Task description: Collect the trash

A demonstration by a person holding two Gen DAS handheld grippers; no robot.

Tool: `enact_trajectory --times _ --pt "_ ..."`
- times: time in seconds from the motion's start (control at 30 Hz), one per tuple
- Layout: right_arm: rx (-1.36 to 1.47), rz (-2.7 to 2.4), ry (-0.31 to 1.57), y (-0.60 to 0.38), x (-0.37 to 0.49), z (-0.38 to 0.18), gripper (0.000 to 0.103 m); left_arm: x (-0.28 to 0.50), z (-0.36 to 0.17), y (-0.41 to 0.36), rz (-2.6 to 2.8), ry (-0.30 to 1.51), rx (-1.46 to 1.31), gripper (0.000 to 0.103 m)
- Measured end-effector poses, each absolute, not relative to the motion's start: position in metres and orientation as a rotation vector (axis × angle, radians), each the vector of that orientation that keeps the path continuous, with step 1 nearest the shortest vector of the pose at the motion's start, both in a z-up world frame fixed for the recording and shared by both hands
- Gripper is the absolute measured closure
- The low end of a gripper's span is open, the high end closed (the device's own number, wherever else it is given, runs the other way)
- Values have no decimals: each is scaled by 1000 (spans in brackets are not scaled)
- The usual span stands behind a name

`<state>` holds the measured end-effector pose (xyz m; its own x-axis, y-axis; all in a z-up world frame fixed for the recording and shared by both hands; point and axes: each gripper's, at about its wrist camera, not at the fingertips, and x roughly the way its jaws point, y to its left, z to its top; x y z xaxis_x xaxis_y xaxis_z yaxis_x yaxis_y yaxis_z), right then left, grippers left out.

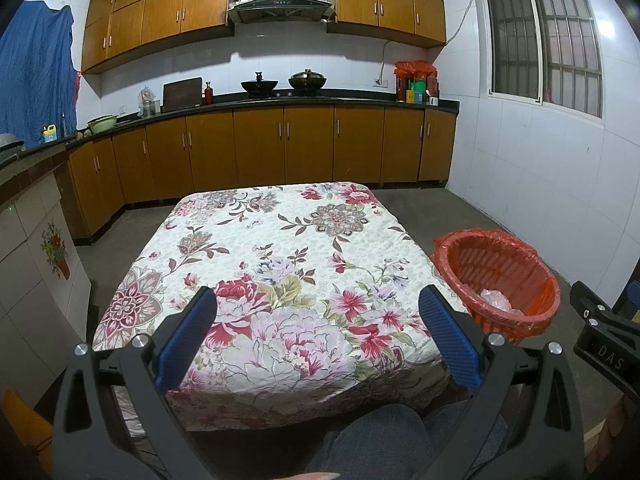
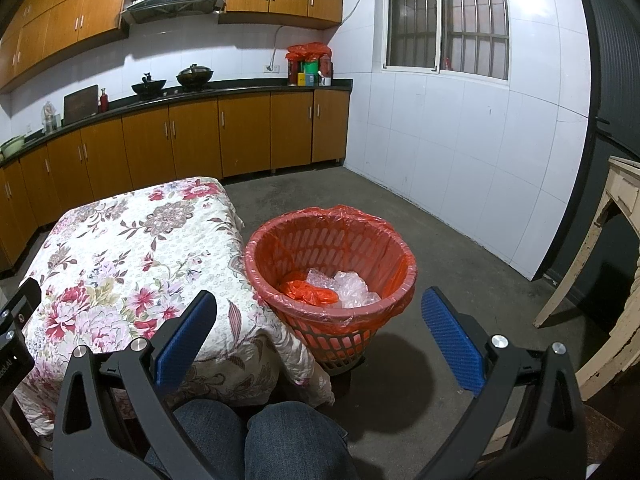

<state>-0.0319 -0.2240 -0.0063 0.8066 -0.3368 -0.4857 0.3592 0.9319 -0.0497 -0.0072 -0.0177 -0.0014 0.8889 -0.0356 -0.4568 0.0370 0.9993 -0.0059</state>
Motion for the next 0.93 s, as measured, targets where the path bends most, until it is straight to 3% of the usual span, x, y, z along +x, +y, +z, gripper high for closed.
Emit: enact_trajectory --times 0.93 --pt "45 -371 513 -225 -31 -5 2 -7 -1 -16 -33 477 4 4"
